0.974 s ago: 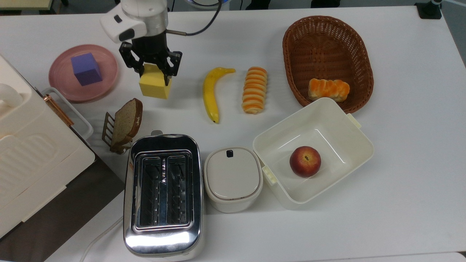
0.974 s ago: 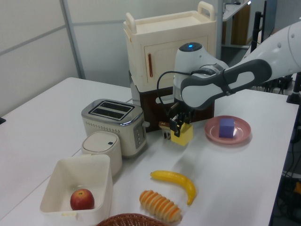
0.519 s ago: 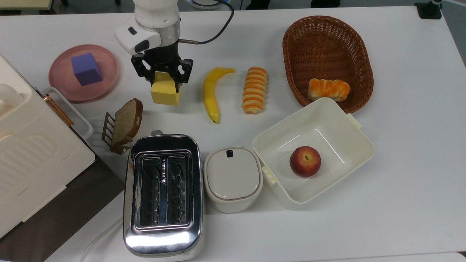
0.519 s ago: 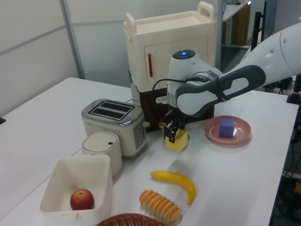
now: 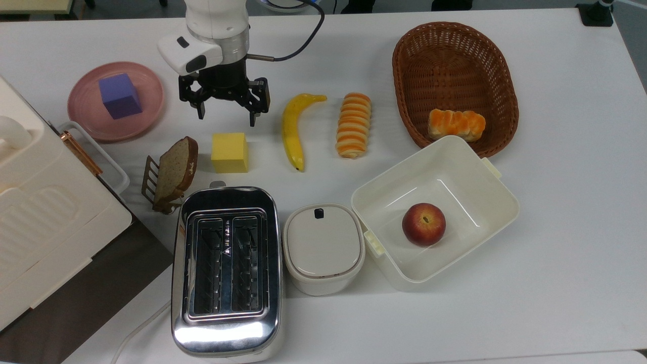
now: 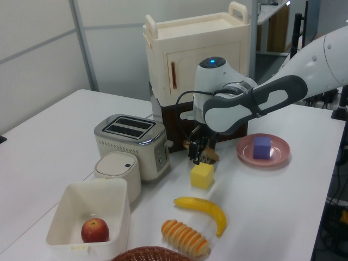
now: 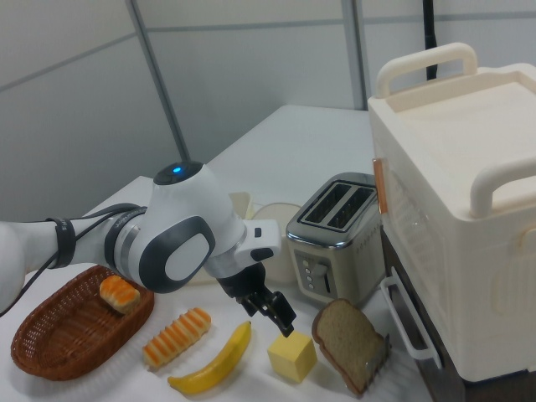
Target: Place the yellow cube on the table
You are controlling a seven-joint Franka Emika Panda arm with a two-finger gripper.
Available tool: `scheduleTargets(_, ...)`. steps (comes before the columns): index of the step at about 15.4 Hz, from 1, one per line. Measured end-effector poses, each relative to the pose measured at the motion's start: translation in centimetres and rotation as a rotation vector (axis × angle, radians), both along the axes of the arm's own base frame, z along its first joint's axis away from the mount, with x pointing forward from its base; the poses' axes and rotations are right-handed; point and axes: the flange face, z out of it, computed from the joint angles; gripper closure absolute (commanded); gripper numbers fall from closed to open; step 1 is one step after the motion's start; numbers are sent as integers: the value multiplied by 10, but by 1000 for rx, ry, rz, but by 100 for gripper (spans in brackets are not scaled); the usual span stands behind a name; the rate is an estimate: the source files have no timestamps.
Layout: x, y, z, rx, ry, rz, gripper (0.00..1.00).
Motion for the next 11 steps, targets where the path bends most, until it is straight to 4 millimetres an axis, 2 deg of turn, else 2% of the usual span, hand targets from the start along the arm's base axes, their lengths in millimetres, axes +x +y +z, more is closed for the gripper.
scheduleTargets(4, 2, -1, 7, -1, -10, -1, 0)
scheduleTargets(6, -5, -4, 22, -1, 22, -7, 0)
scheduleTargets(7, -12, -9, 38, -3, 55, 0, 0)
scheduleTargets(8, -23, -16, 63, -3, 94, 19, 0)
scheduleTargets(9, -38, -26, 99, -1, 122, 35, 0)
scheduleTargets(11, -56, -40, 148, 2, 129, 27, 0)
